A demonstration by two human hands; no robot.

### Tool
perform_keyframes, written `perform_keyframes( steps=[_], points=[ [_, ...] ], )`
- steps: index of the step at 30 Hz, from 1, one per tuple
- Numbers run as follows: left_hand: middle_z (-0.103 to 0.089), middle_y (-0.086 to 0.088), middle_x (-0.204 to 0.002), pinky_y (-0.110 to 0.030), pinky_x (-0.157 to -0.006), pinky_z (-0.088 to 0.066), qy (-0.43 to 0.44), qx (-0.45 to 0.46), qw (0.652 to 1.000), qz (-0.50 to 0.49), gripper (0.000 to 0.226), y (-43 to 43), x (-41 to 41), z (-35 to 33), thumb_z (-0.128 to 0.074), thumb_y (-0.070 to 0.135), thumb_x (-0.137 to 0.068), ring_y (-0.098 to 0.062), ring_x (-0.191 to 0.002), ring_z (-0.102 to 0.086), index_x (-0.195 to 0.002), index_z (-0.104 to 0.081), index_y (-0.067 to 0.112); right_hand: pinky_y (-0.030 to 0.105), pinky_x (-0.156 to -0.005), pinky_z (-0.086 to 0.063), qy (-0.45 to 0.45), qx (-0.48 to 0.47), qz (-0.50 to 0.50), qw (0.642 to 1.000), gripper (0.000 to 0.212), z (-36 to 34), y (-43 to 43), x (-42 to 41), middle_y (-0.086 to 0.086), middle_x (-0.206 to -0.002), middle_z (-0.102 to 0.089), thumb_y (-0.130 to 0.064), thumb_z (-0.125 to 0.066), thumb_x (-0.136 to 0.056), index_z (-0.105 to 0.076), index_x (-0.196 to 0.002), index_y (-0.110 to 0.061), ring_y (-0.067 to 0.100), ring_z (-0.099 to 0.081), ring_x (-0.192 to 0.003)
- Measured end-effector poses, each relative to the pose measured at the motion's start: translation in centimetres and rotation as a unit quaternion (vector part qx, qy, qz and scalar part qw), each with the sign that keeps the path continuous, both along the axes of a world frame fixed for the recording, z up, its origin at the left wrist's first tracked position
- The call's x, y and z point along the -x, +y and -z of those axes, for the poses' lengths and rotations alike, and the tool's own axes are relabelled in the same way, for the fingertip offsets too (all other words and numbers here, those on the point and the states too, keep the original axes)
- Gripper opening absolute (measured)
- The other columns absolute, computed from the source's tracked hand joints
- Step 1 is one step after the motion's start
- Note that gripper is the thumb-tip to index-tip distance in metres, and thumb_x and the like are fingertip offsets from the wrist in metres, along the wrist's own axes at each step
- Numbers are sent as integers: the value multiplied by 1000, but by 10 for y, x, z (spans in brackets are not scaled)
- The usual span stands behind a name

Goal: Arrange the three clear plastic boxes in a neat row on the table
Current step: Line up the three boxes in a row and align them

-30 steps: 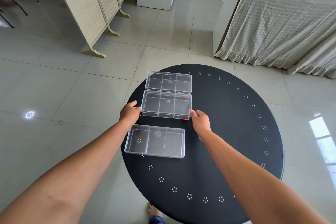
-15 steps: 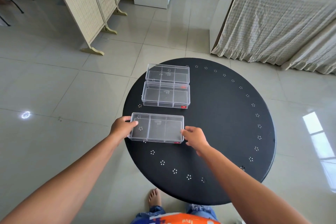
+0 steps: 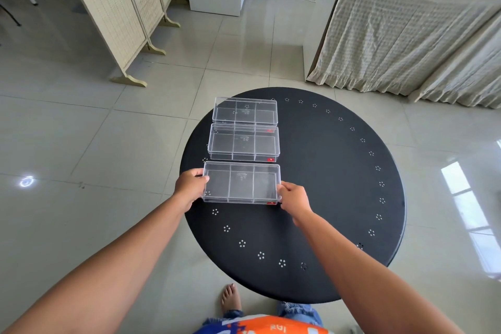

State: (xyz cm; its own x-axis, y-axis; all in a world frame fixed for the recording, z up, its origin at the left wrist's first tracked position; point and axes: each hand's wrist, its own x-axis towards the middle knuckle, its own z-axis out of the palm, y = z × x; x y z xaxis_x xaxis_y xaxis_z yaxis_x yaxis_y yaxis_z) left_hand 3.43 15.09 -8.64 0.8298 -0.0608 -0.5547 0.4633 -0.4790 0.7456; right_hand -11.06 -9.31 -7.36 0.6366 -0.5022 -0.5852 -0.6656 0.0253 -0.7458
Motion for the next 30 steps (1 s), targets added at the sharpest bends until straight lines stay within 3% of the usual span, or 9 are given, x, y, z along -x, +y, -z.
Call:
perform_keyframes(
  steps=[2,5,10,14,17,21,27,30],
  points=[
    [-70,-9,-121,-50,-90,-58,1,1,1000,-2,36,-2,-3,1,-63,20,-88,-31,-108,-69,-124,-66,18,24,-61,-37,-2,-3,7,1000,33,2,-3,-4,-16,-59,-55,-20,-45,-93,-77,-99,-21,10,-41,-59],
    [-69,-12,-123,-49,-89,-59,1,4,1000,-4,36,-5,-5,-1,-62,18,-90,-32,-111,-67,-126,-65,18,26,-67,-41,-9,-10,21,1000,35,7,-5,-7,-13,-71,-57,-24,-46,-93,-75,-112,-21,9,-45,-64],
    [-69,-9,-122,-49,-88,-59,-2,11,1000,-3,37,-6,-10,2,-62,19,-89,-29,-109,-68,-126,-65,19,30,-66,-39,-12,-9,24,1000,33,6,-6,-11,-13,-58,-55,-21,-45,-93,-78,-100,-21,12,-41,-61],
    [-70,-10,-120,-49,-87,-60,-1,25,1000,-10,35,-8,-12,1,-62,17,-91,-29,-108,-68,-126,-65,18,26,-66,-40,-3,-8,30,1000,38,8,-8,-14,-10,-77,-59,-27,-48,-89,-74,-116,-22,10,-45,-65],
    [-69,-10,-122,-49,-86,-60,1,33,999,-12,37,-9,-15,3,-62,18,-91,-29,-109,-68,-127,-65,17,27,-62,-39,-14,-8,30,999,33,7,-10,-16,-10,-67,-57,-22,-46,-92,-77,-103,-23,12,-43,-61],
    [-70,-9,-122,-49,-86,-60,2,34,999,-15,37,-9,-18,6,-63,18,-90,-29,-108,-69,-127,-65,18,32,-67,-38,-11,-11,31,999,32,8,-12,-18,-3,-69,-58,-21,-47,-92,-74,-77,-28,18,-40,-67],
    [-71,-9,-119,-50,-87,-59,7,42,999,-17,37,-8,-19,7,-65,19,-88,-29,-107,-70,-124,-67,19,36,-65,-31,-8,-14,32,999,32,8,-11,-18,1,-68,-47,-19,-46,-89,-76,-81,-19,23,-32,-71],
    [-72,-9,-120,-51,-87,-59,2,42,999,-14,37,-7,-20,8,-64,20,-87,-29,-106,-70,-124,-67,19,34,-59,-30,-5,-17,35,999,33,7,-10,-18,-5,-59,-47,-19,-46,-89,-77,-79,-25,21,-32,-65]
  ],
)
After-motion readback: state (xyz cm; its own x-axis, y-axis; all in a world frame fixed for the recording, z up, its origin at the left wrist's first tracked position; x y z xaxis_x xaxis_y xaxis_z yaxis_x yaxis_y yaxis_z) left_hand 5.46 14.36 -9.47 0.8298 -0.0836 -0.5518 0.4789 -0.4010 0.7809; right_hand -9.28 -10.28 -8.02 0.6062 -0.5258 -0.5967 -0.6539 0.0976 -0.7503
